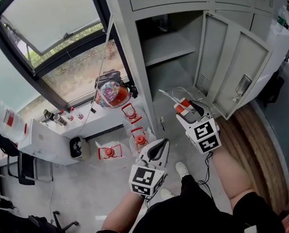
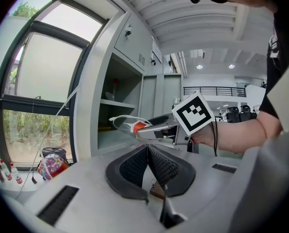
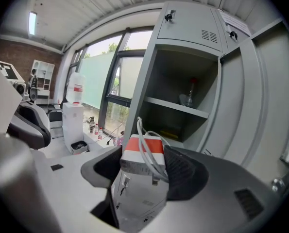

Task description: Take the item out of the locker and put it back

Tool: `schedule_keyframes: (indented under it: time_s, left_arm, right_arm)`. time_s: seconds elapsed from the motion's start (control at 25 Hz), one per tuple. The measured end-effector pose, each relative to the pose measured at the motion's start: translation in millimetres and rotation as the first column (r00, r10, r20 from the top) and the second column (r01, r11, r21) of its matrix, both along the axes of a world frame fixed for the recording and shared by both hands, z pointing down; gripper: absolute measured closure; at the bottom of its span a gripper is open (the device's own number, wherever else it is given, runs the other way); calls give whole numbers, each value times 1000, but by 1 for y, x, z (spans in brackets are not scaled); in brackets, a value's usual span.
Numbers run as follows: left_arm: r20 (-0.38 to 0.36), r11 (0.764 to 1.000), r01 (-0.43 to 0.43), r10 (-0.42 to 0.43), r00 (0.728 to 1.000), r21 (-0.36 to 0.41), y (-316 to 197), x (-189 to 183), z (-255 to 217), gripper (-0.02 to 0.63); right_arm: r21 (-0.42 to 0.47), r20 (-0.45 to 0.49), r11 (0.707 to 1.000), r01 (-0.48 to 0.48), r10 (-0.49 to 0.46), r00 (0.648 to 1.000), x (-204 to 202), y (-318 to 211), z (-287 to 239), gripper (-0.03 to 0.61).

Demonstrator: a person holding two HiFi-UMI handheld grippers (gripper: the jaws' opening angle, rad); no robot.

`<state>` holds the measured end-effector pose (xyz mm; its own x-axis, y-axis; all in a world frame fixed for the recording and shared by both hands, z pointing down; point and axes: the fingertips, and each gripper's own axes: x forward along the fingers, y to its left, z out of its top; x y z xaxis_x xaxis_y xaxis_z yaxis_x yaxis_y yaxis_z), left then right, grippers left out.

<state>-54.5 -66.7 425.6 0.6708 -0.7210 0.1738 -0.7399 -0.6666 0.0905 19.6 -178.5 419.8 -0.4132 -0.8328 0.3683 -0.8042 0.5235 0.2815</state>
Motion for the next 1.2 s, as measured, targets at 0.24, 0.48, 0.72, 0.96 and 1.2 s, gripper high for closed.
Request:
schedule_keyframes:
  time_s: [0.24,0.48,0.72,0.96,1.2]
  left_arm:
    - [-1,999,38,-38,999,-3,-30,6,-4,597]
    - [5,998,62,-62,998,-4,-63,18,-5,597]
    - [10,996,93,-93,996,-14,-94,27,-2,597]
    - [20,993,121,-121,993,-14,-114,29,-1,597]
    - [24,989,146,-146,989,-10,-129,30,0,597]
  right_arm:
    - [-8,-11,999,36,-36,999,-1,-41,2,255]
    - [-27,-24,997,75,-76,997,-1,-87,12,255]
    - [-51,-28,993,109,-110,994,-5,-131,29,253]
    - [-80,-53,987,137,-142,989,-14,-167,43,253]
    - [-116,-79,980,160,-170,982,-24,-192,57,255]
